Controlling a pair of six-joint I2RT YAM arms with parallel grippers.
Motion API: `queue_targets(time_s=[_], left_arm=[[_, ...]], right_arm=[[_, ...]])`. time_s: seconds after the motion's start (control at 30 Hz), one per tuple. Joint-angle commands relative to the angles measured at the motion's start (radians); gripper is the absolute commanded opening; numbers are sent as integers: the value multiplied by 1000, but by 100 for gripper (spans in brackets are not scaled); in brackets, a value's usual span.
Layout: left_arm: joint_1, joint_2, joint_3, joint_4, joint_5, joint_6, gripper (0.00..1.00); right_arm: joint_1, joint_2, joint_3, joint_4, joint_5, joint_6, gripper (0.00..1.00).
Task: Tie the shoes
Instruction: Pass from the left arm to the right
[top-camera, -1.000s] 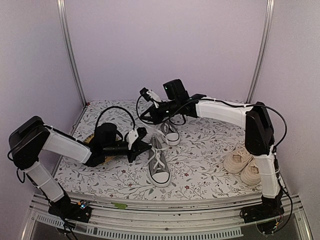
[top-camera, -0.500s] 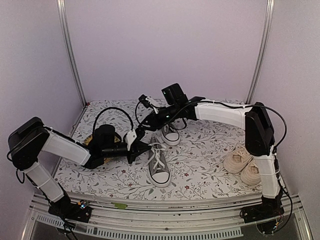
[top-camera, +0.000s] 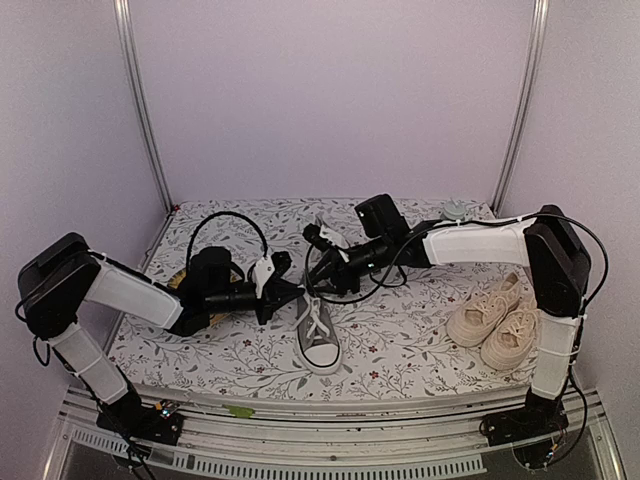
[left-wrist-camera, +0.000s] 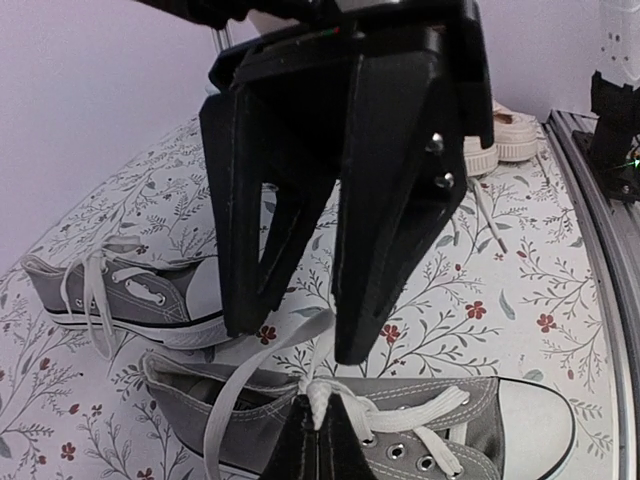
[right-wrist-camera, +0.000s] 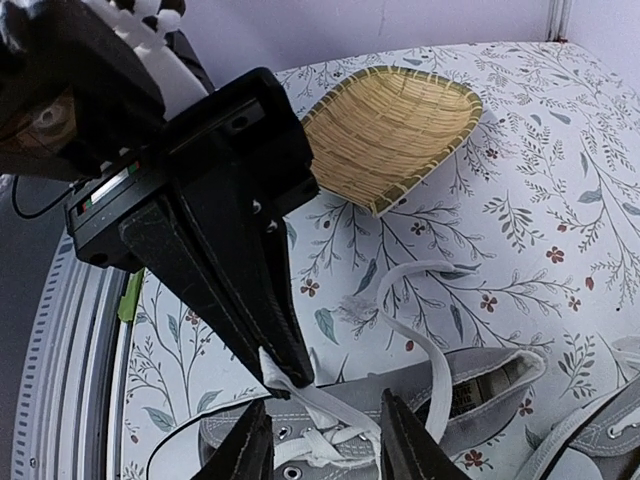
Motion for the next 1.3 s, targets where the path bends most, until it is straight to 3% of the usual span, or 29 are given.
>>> queue_targets(time_s=[0.0, 0.4, 0.6, 0.77, 0.97, 1.0, 1.07, 1.13, 1.17, 1.27], left_arm=[[-7, 16, 29, 8, -4, -4, 0], [-6, 22, 37, 0, -7, -2, 0], [-4, 22, 40, -5, -7, 0, 0], [-1, 24, 46, -12, 0, 4, 0], [3, 20, 60, -52, 2, 4, 0], [8, 16, 68, -86, -5, 1, 3], [28, 2, 102, -199, -30, -9, 29], [62, -20, 136, -330, -48, -35, 46], [81, -32, 145, -380, -56, -51, 53], [118, -64, 154, -505, -73, -110, 59]], right_arm=[[20, 43, -17, 107, -10, -43, 37], [36, 80, -48, 147, 6, -58, 34], [35, 86, -55, 164, 18, -56, 13], [34, 90, -54, 161, 14, -60, 12], [35, 85, -55, 157, 25, -63, 1], [33, 84, -56, 157, 31, -62, 1], [34, 87, -53, 151, 32, -62, 1], [33, 91, -46, 140, 32, -64, 1], [34, 89, -44, 136, 36, -66, 1], [31, 88, -48, 139, 41, -65, 1]])
